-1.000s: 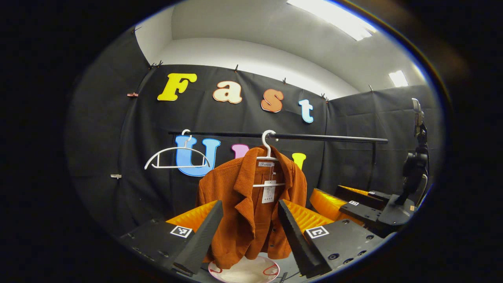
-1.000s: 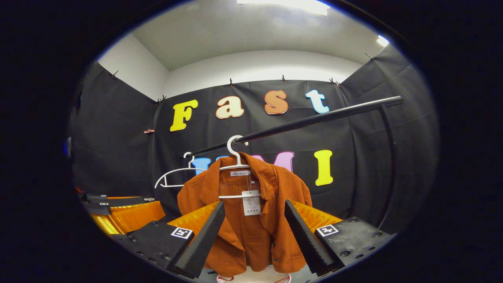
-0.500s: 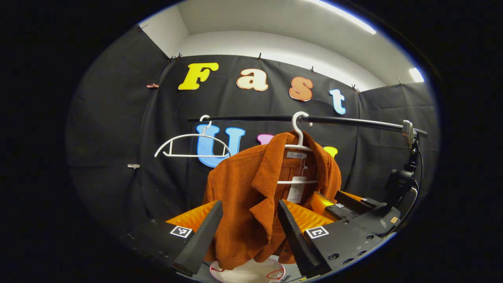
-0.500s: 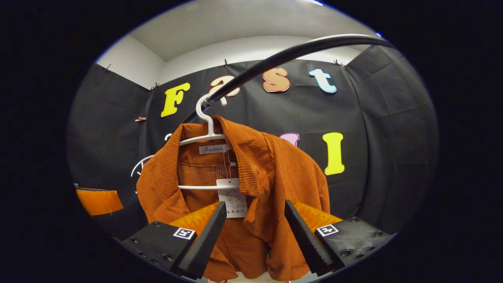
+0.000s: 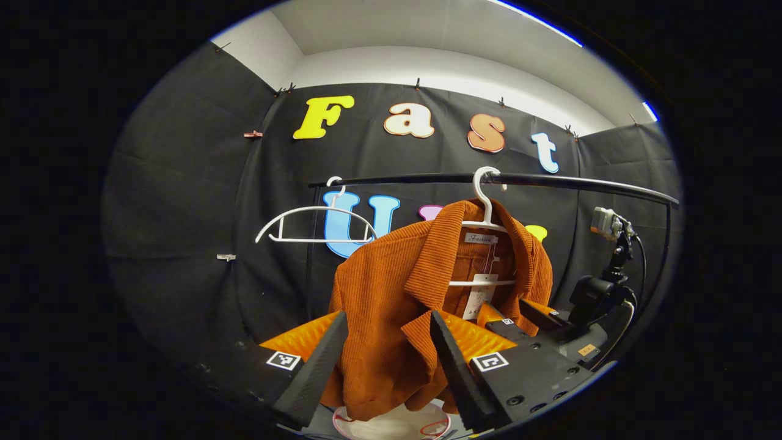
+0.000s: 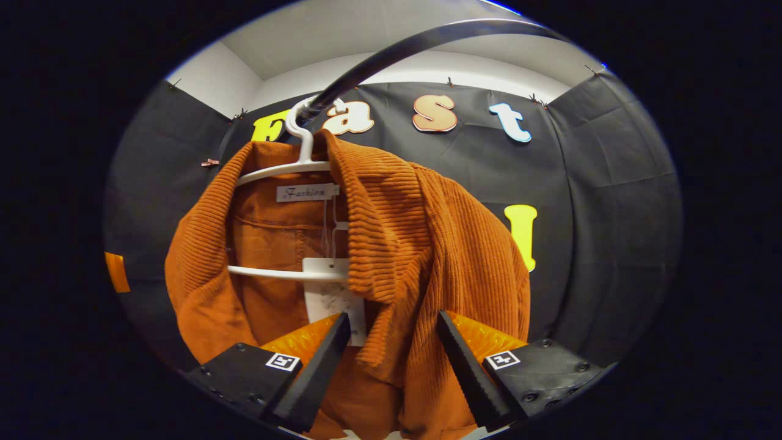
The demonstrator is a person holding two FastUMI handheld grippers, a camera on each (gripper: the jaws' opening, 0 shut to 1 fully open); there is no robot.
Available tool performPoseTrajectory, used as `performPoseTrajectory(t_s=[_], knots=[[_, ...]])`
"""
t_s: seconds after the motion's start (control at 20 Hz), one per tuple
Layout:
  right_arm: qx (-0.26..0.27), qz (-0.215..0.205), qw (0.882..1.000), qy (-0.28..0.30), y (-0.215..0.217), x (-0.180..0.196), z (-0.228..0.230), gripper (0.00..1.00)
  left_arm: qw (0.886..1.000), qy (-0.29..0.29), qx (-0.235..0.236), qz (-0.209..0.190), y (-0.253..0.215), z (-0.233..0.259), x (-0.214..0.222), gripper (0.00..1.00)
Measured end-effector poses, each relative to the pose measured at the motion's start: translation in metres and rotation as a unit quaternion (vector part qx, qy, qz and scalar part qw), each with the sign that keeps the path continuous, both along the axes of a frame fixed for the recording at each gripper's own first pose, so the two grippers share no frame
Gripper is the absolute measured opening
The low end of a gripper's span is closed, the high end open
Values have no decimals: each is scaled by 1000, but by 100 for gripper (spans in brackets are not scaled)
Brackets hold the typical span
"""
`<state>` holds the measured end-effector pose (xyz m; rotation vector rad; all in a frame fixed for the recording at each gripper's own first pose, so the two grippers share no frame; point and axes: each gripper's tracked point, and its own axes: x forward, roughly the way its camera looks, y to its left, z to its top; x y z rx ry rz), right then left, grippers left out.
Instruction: Grasp the clothes on the hanger with both hands and then place them into the laundry hamper below.
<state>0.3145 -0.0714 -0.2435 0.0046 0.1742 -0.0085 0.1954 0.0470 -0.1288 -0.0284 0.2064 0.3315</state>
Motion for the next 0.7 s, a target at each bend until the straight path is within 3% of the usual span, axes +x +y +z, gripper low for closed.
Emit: performPoseTrajectory(t_s=[0.4,0.5,0.55,0.7], knots=[[-24,-37,999,-12,-60,27,-6,92,1000,16,-3,5,0,-15,16,87],[4,-27,1000,-15,-64,29,-4,65,1000,18,-5,5,0,-20,20,87],[11,-19,1000,-12,-63,31,-4,60,1000,19,-6,6,0,-22,21,87],[-9,4,1000,-19,-65,38,-4,10,1000,22,0,8,2,-32,30,86]])
